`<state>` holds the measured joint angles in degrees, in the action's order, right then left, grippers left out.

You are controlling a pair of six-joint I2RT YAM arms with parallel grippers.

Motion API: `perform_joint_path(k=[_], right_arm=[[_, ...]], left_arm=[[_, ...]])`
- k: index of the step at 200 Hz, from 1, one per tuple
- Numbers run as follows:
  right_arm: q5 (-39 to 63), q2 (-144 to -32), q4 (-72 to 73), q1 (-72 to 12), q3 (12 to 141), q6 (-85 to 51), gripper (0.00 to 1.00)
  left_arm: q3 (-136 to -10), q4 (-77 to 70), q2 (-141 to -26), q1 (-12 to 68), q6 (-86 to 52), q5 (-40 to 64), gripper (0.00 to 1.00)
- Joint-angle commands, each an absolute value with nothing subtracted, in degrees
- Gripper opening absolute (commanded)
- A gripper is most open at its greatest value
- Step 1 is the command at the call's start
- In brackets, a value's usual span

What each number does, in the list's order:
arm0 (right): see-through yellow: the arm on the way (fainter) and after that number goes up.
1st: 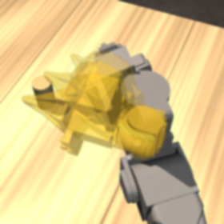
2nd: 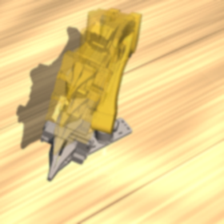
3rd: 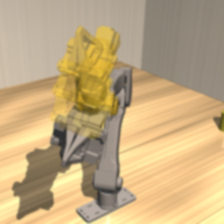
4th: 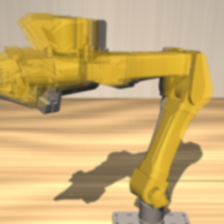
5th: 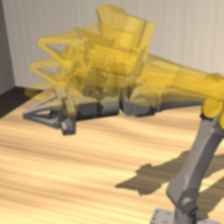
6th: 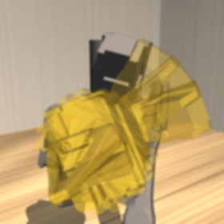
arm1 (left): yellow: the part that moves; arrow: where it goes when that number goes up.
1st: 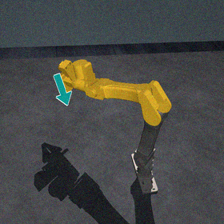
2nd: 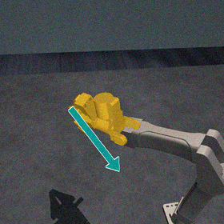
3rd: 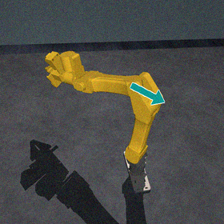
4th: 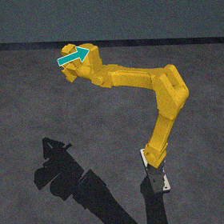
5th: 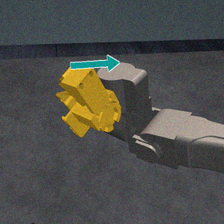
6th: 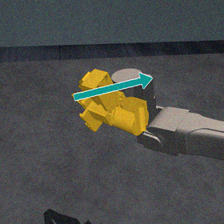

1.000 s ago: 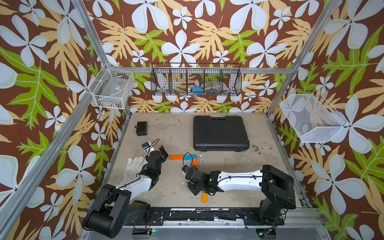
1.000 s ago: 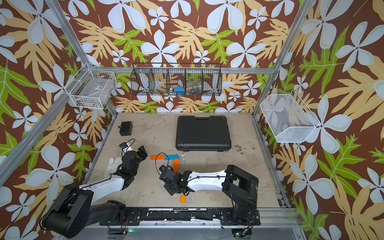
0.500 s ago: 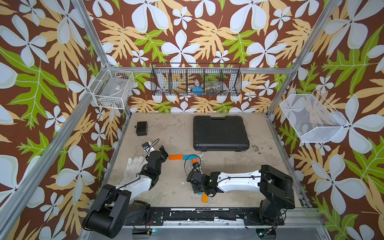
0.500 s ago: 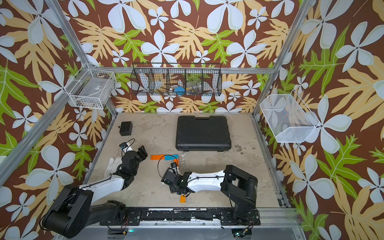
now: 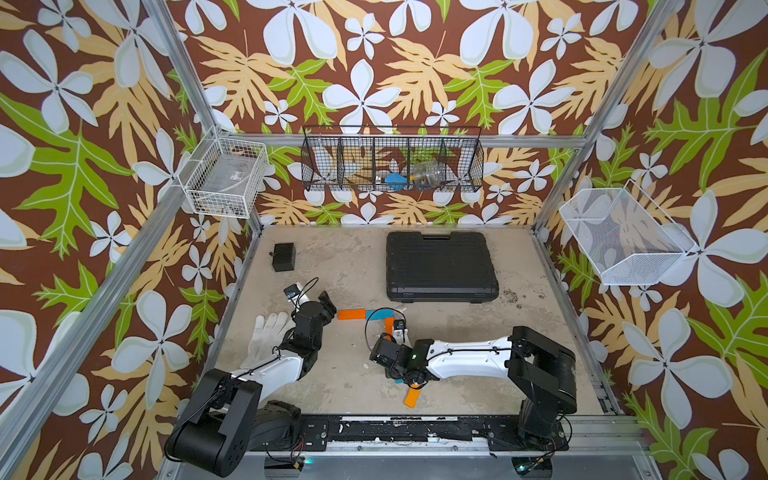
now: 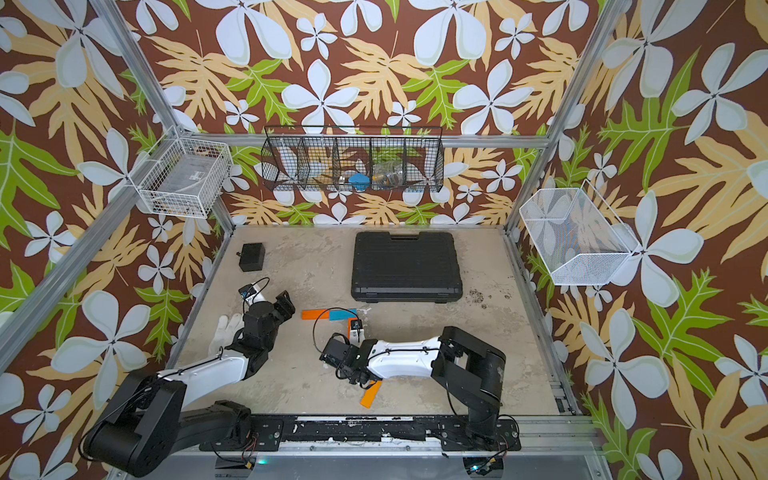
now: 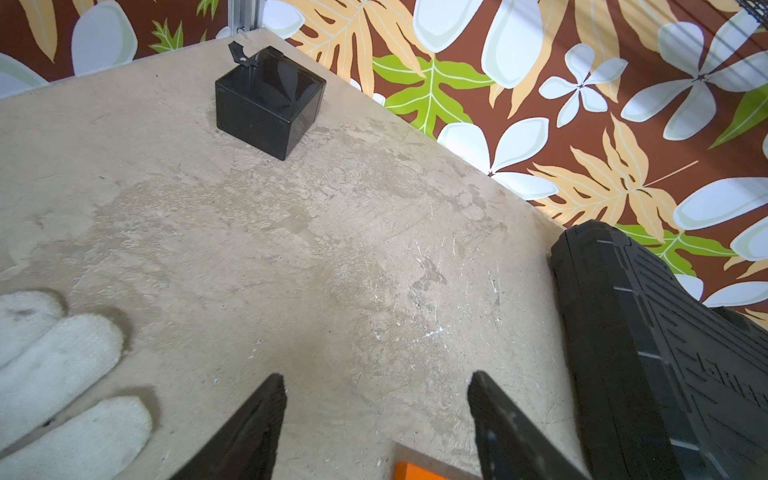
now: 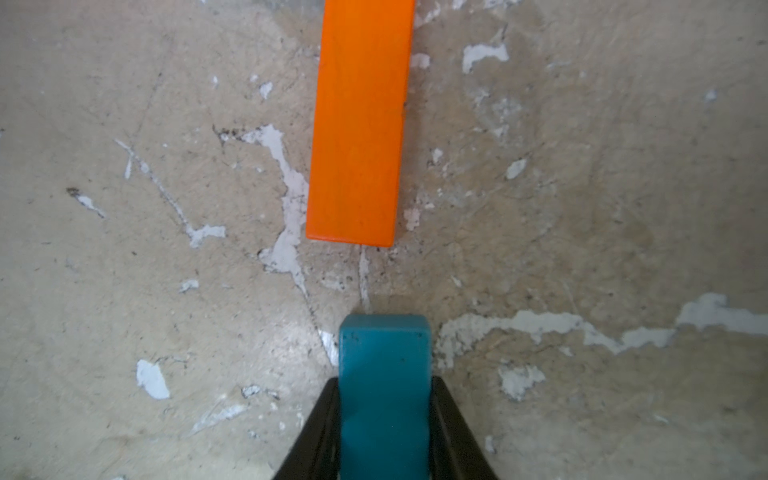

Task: Assemble the number 7 with building blocks
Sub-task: Assemble the building block at the center of the board.

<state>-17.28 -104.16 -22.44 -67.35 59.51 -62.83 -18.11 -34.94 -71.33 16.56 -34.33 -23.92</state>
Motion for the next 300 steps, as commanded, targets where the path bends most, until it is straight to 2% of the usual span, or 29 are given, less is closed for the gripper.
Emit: perform_joint_path(k=[1,229,300], right_arm=[[-17.06,-104.76,-28.19,-66.95,59.24,-65.04,0.02],[-3.39,-106.78,-16.83,-65.72,60.29,-64.39,0.06],[-5.71,-105.84,-20.01,-65.49,59.76,-64.05,0.05]], left_arm=[[-18.45,-35.13,-71.16,16.46,-33.93,-23.94,0.72],[-18.53,-34.89,-70.93,16.44,-34.1,-23.63,0.73],[-18.59,-34.87,-71.02,16.44,-34.15,-23.55,0.73]])
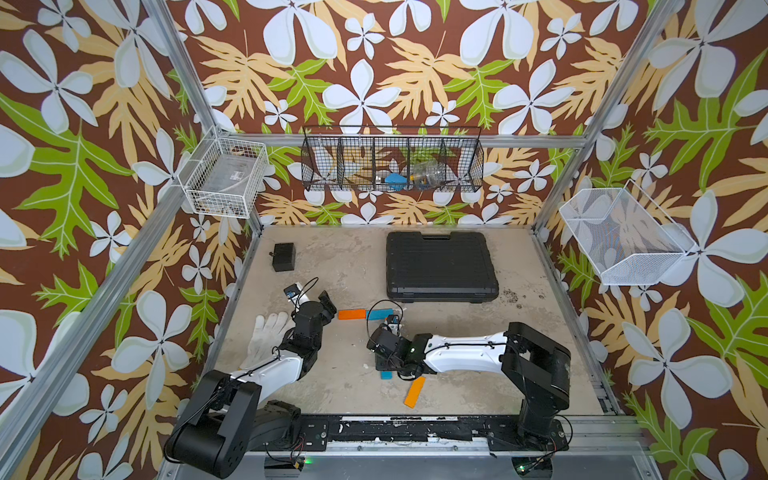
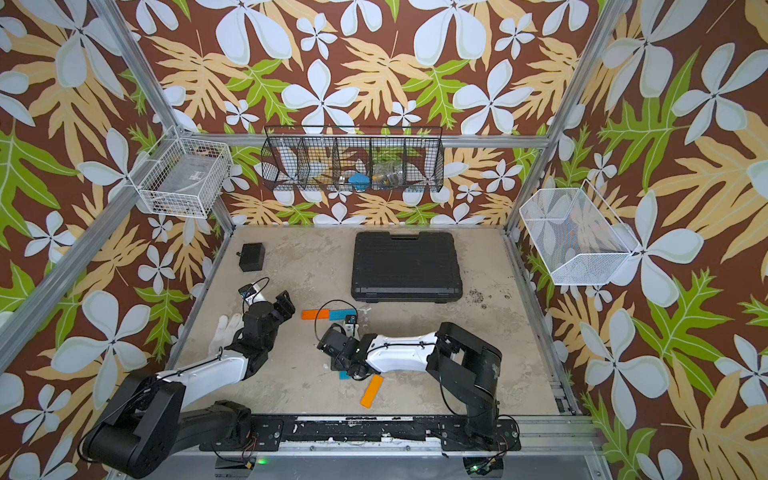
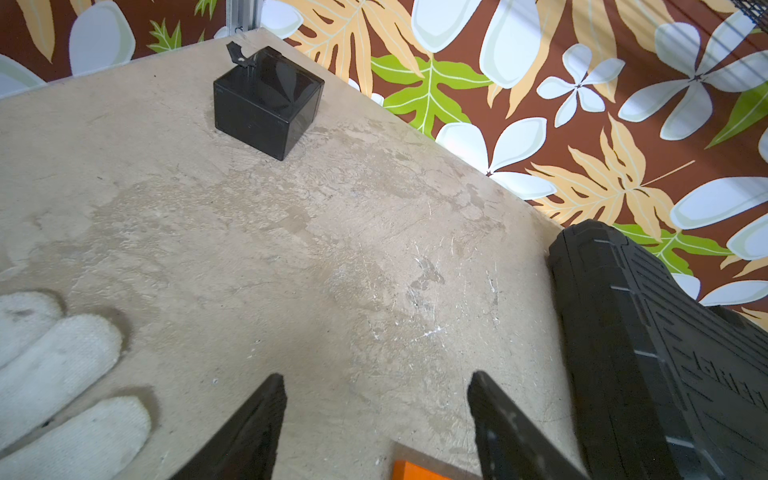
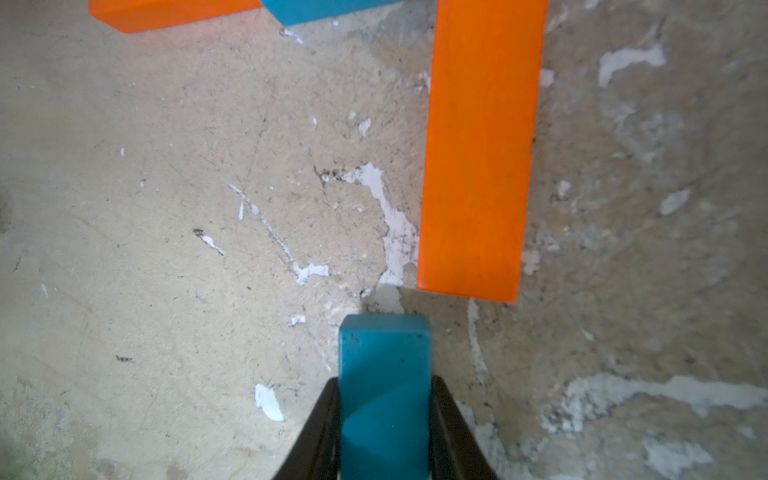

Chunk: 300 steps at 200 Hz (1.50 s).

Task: Assemble the number 7 with building blocks
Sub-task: Assemble the building block at the center of the board.

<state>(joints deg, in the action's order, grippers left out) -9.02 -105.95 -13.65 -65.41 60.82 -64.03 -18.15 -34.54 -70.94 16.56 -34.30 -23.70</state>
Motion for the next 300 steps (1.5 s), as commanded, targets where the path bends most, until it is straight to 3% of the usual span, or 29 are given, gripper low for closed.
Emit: perform_joint_path(k=[1,82,300], right_arm=[[-5.75,-105.83,-20.03,-65.48,59.67,-64.06,0.05],[-7.99,-101.78,-22.02,-65.61,55.28,-65.68,0.04],[-14.59,-106.83,-28.29,-64.93,62.56,-65.17,0.04]], left_arm=[[-18.57,-34.84,-71.02,16.44,-34.17,-23.55,0.73],[-18.58,-34.87,-71.15,16.44,-34.26,-23.46,0.73],[-18.9,-34.63,-71.63,16.45,-34.11,-23.01,0.73]])
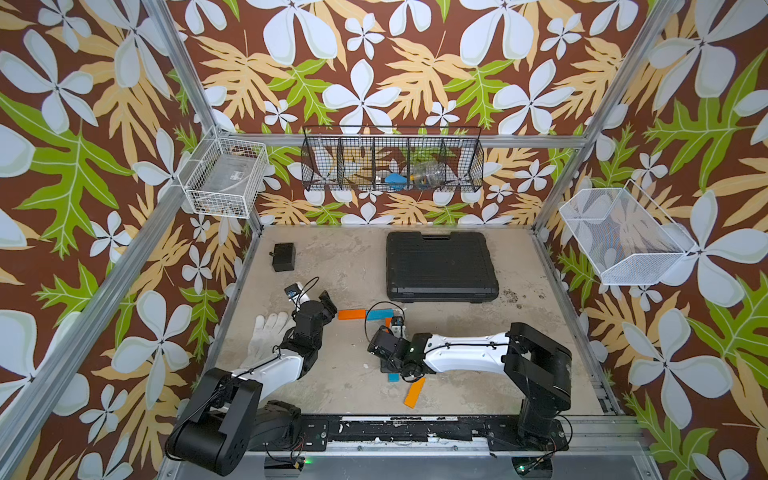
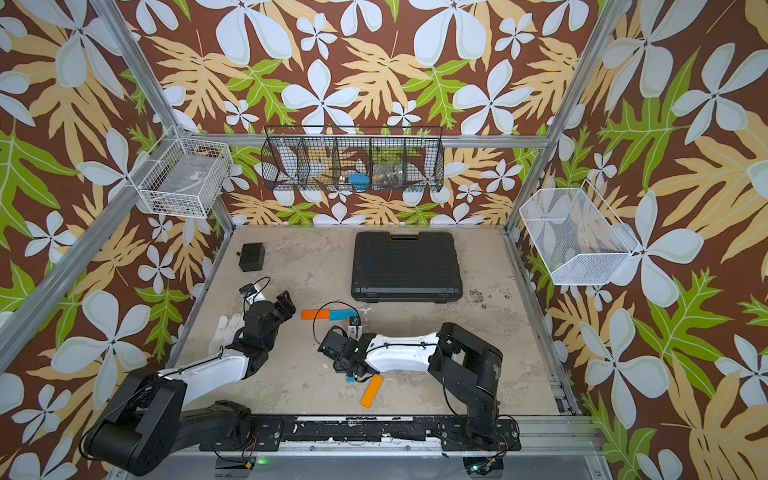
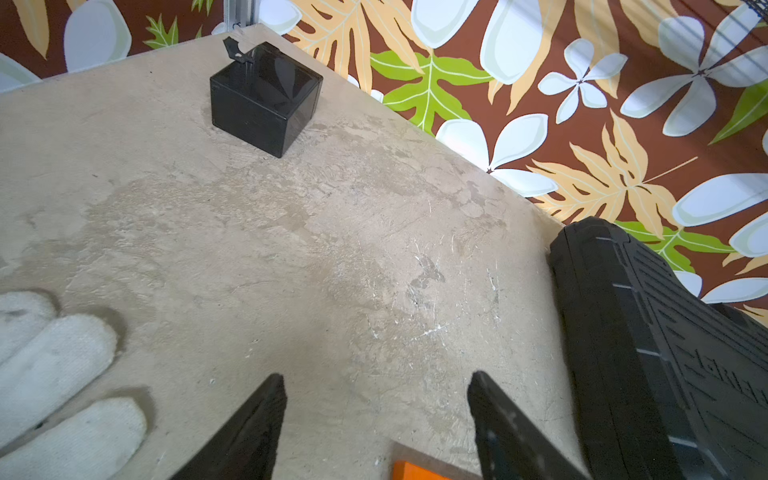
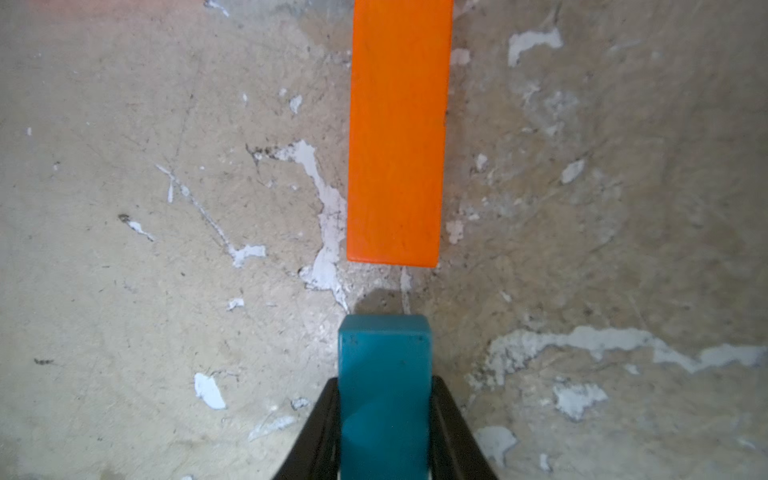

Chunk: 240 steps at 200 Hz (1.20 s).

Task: Assemble the number 7 with building blocks
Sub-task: Assemble the building block at the center of the board.

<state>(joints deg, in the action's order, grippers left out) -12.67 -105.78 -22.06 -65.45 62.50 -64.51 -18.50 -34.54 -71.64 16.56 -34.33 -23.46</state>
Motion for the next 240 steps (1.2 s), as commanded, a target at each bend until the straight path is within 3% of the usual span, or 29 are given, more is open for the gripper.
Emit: perform_joint_path(k=[1,179,240], right_arm=[[-14.59,-106.89,-28.29,-64.94,62.57,-65.19,0.04],[-11.61,-108.82,-26.55,-64.72,64.68,-63.62,0.07],[-10.51,-108.81,-25.46,-64.69,64.89,-64.3,0.15]], left_arm=[[-18.9,-34.63,-71.63,16.49,-34.15,-22.97,0.73],[-18.95,-34.63,-71.66,16.46,-34.15,-22.9,0.72],[-18.99,-34.64,-71.67,16.47,-34.1,-22.89,0.73]])
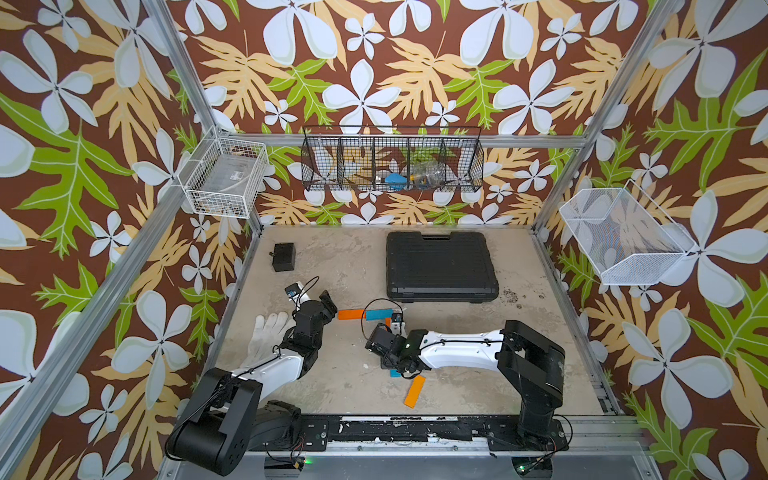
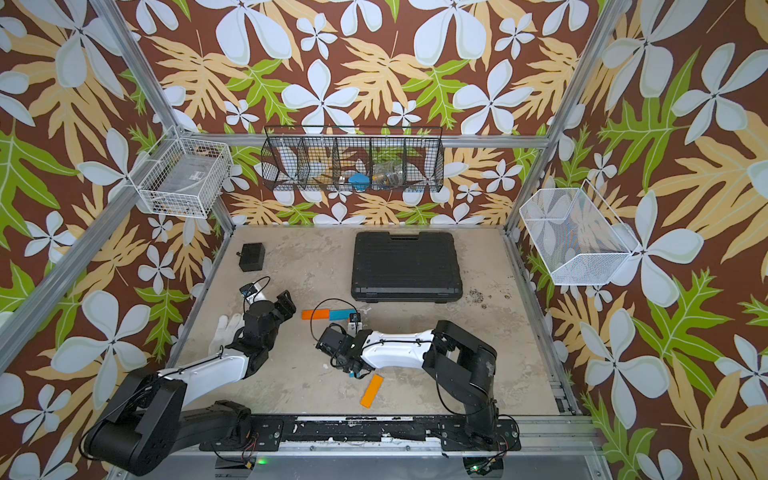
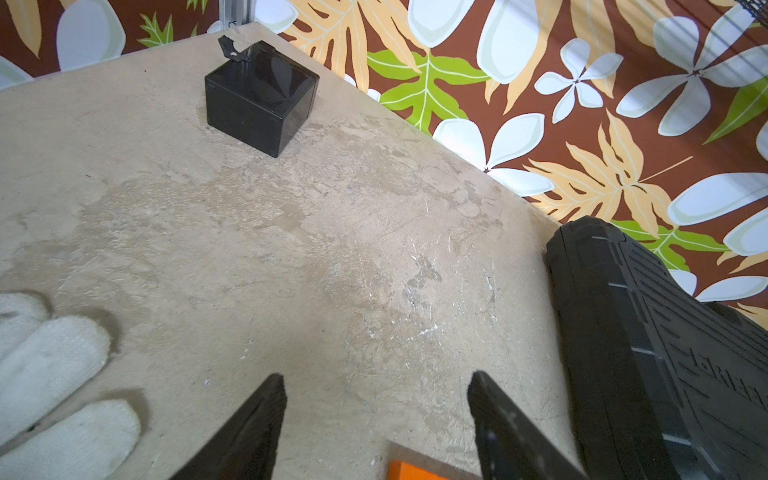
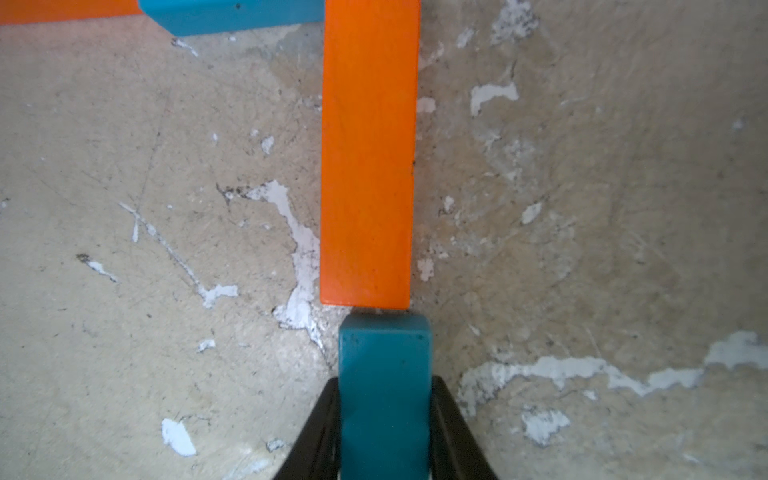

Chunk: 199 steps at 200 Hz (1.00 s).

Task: Assemble the number 7 with building blocks
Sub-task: Assemble the building block at the center of the board.

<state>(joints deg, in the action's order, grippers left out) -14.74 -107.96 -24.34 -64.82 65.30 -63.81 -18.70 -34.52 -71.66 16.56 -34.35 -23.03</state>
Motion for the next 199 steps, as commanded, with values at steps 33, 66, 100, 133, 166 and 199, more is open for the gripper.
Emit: perform_joint_path(k=[33,66,100,133,166,199], right_arm=[[-10.04,-108.89,-25.21,-64.7,64.86,-64.7,0.18],[-9.84,-109.09,-25.23,-64.77,64.8,-65.12,0.2],[-9.24,-108.25,-23.35,-64.75,63.6,-65.19,0.23],[-8.53,-108.52,-22.59,-64.8,63.61,-65.04,0.24],[-7.92,-108.84,-22.42,-64.81,63.59,-65.03,0.26],[-8.34,-108.26,-22.96,-64.95,62.48,-66.16,0.29]], left_arm=[[-19.03,-34.65,-71.78,16.52,-34.2,-22.7,0.72],[-19.01,-34.63,-71.76,16.48,-34.22,-22.67,0.72],[-19.07,-34.63,-71.89,16.45,-34.12,-22.59,0.72],[-19.12,-34.63,-71.88,16.49,-34.17,-22.59,0.72],[-19.12,-34.63,-71.89,16.44,-34.04,-22.63,0.72],[-19.07,-34.63,-71.98,16.45,-34.01,-22.59,0.72]])
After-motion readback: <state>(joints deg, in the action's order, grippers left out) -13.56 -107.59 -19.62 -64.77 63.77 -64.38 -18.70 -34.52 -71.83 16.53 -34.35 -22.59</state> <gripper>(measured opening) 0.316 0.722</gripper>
